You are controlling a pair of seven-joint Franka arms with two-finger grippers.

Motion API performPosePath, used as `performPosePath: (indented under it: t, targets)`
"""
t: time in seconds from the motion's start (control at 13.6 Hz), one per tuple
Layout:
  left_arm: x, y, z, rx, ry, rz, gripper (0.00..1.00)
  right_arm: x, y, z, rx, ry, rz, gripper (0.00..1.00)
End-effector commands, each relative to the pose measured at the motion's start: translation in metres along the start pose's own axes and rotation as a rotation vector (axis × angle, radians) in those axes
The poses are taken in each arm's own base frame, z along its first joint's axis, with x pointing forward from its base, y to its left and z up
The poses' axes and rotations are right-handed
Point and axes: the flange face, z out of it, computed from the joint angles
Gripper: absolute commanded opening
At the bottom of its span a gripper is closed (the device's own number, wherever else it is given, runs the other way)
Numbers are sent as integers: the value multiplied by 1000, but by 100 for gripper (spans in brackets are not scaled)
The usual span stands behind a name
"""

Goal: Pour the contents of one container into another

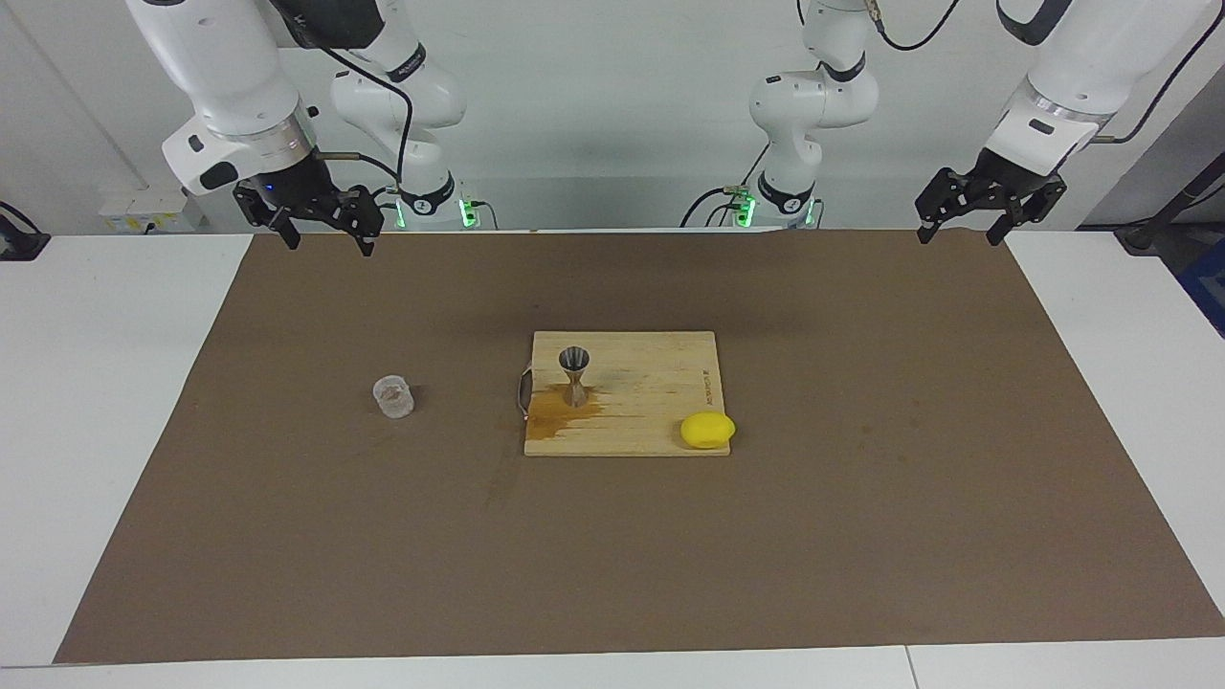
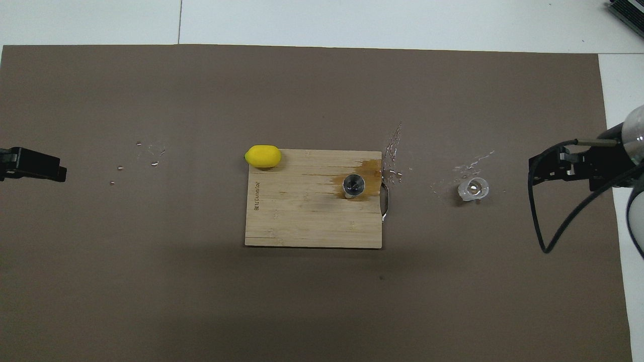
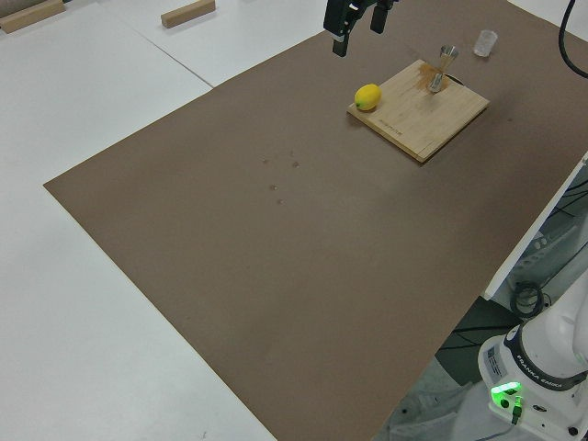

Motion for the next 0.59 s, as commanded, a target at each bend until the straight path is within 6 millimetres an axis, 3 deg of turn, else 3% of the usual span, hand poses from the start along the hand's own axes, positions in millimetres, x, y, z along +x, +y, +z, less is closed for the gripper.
performPosePath:
  t: [0.0, 0.51]
  targets:
    - [-9, 2, -1, -4, 9, 6, 100, -5, 5, -1, -2, 9, -18, 100]
    - [-8, 2, 0, -6, 8, 7, 100, -2, 3, -2, 2, 32, -9, 100]
